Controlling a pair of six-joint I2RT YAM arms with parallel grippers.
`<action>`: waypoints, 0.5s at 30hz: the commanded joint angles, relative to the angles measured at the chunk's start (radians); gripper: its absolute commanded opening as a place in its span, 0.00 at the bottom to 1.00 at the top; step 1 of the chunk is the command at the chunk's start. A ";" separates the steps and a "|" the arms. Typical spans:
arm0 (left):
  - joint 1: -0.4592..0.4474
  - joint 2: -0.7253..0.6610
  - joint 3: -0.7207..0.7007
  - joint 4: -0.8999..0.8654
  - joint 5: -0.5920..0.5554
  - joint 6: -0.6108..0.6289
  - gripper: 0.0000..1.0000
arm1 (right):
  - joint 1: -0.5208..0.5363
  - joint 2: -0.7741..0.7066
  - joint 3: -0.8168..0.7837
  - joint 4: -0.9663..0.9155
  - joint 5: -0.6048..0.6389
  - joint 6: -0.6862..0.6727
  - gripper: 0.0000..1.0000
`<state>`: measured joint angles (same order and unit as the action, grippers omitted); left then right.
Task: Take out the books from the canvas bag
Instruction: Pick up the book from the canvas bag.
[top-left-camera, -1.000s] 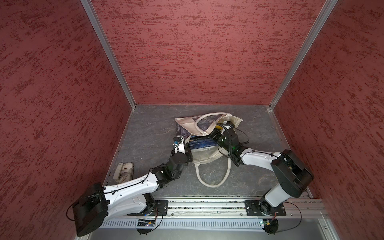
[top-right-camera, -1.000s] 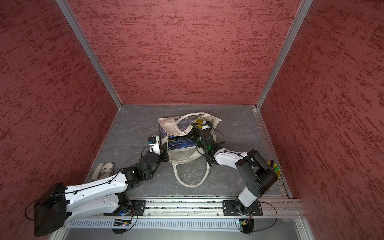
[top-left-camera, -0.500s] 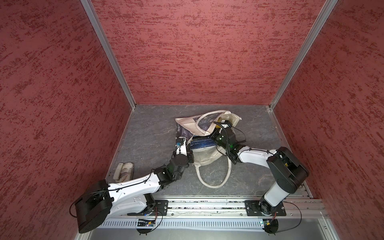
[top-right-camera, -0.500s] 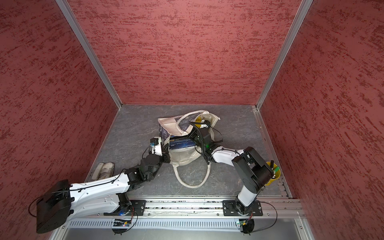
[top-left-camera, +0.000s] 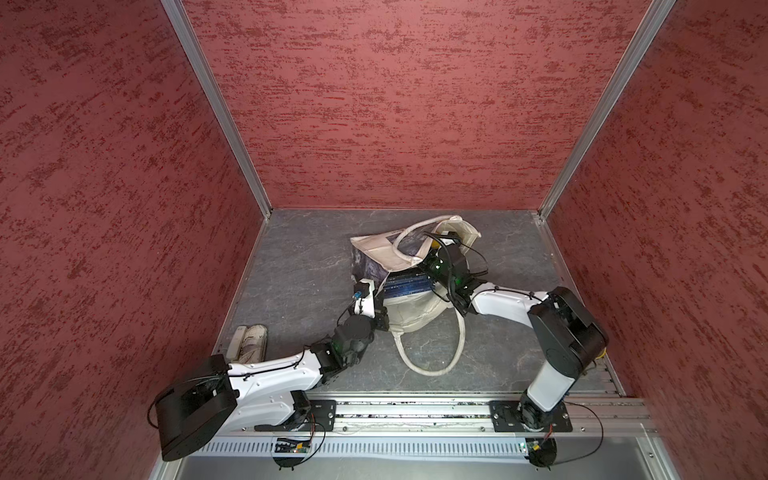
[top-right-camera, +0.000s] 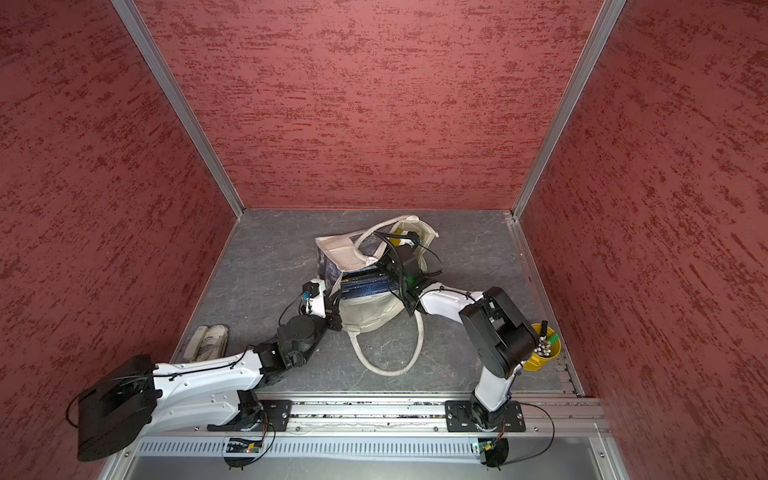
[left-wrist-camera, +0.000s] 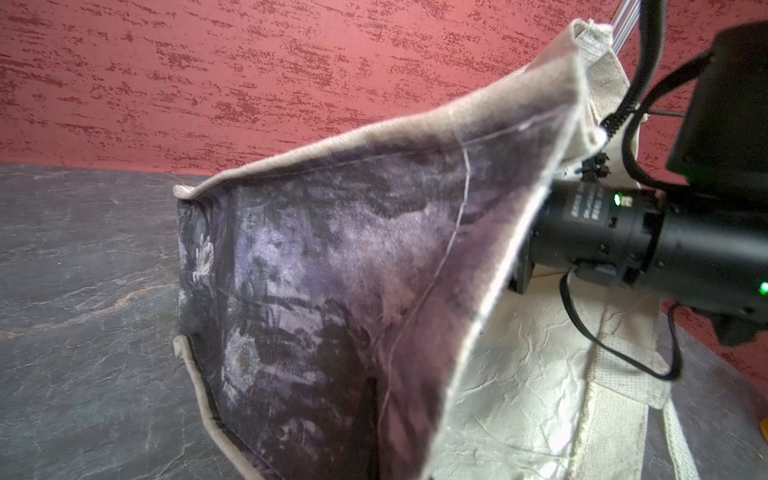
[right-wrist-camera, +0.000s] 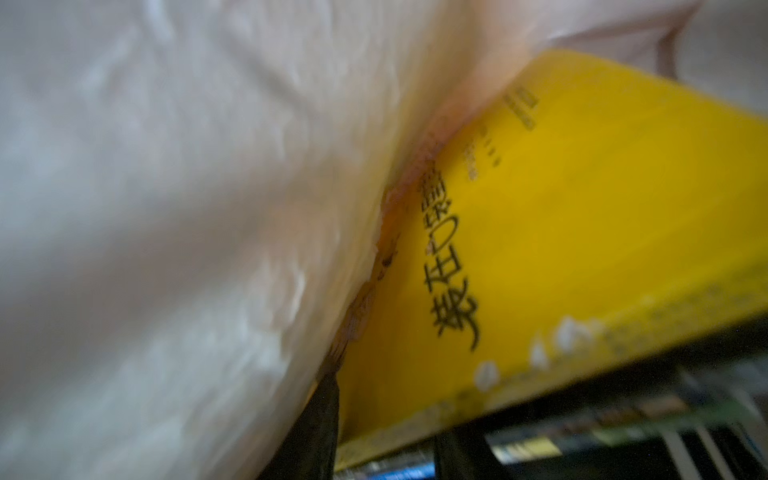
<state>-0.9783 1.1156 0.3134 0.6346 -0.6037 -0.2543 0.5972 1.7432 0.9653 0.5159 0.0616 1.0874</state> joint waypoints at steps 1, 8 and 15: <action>-0.008 -0.005 -0.024 0.063 0.025 0.022 0.00 | -0.008 0.019 0.062 0.005 0.059 0.003 0.36; -0.005 -0.006 -0.048 0.106 0.019 0.034 0.00 | -0.008 0.108 0.134 -0.027 0.031 0.014 0.35; 0.021 -0.001 -0.062 0.126 0.048 -0.009 0.00 | -0.006 0.122 0.160 -0.027 0.031 0.014 0.35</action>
<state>-0.9676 1.1152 0.2668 0.7280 -0.5854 -0.2466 0.5938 1.8500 1.0813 0.4782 0.0757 1.1000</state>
